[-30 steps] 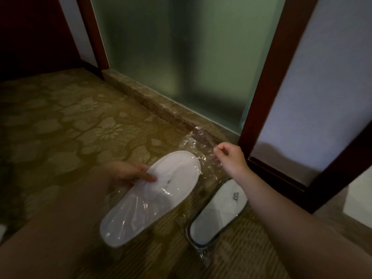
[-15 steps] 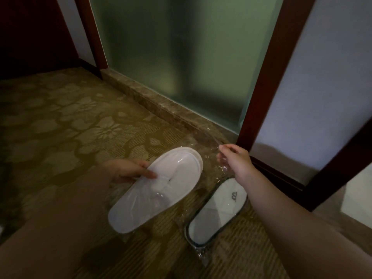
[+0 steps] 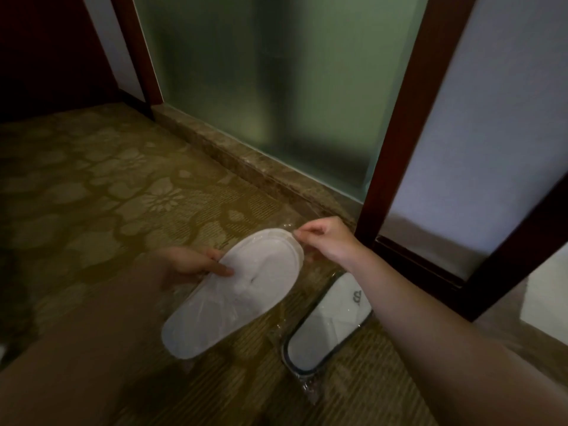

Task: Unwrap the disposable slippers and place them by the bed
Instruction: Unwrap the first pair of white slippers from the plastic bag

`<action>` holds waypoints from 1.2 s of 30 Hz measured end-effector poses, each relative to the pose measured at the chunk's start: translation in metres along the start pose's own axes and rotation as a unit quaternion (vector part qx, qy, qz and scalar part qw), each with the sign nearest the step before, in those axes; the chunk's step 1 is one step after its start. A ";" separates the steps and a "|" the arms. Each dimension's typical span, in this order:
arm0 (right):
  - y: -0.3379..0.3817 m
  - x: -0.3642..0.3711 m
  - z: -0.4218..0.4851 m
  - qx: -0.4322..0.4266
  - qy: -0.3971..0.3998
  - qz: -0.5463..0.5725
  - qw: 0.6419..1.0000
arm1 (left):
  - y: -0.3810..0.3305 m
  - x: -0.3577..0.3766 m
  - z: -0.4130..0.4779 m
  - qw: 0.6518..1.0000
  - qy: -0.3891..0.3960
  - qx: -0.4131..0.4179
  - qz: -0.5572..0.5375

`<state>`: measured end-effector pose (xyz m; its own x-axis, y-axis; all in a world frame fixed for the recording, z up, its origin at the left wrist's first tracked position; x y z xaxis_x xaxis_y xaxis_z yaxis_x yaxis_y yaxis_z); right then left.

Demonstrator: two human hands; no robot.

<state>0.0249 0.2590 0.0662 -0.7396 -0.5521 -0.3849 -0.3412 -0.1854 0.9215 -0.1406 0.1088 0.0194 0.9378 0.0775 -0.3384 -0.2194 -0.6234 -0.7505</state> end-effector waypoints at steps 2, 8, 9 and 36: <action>-0.004 0.004 -0.005 0.027 0.040 -0.002 0.999 | 0.002 0.000 -0.001 1.000 -0.003 -0.017 -0.007; -0.012 0.014 -0.012 0.036 0.106 -0.098 0.989 | 0.007 -0.001 -0.002 1.000 0.009 -0.023 0.000; -0.013 0.016 -0.012 0.031 0.111 -0.106 0.988 | 0.007 -0.001 -0.002 1.000 0.005 -0.022 0.006; -0.097 -0.059 0.005 0.235 -0.214 0.209 0.925 | 0.007 -0.042 0.013 0.884 -0.350 -0.011 -0.310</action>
<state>0.0986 0.3133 -0.0006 -0.9913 -0.1059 -0.0784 -0.1147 0.4005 0.9091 -0.1850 0.1119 0.0211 0.4775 0.8674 -0.1401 0.2904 -0.3063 -0.9066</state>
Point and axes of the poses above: each hand's wrist, its own z-axis towards the middle knuckle, its own x-axis out of the palm, y = z × x, the point moved 7 cm from there along z, towards the middle knuckle, and after that the axes turned 13 degrees about -y, right-handed, at the moved point
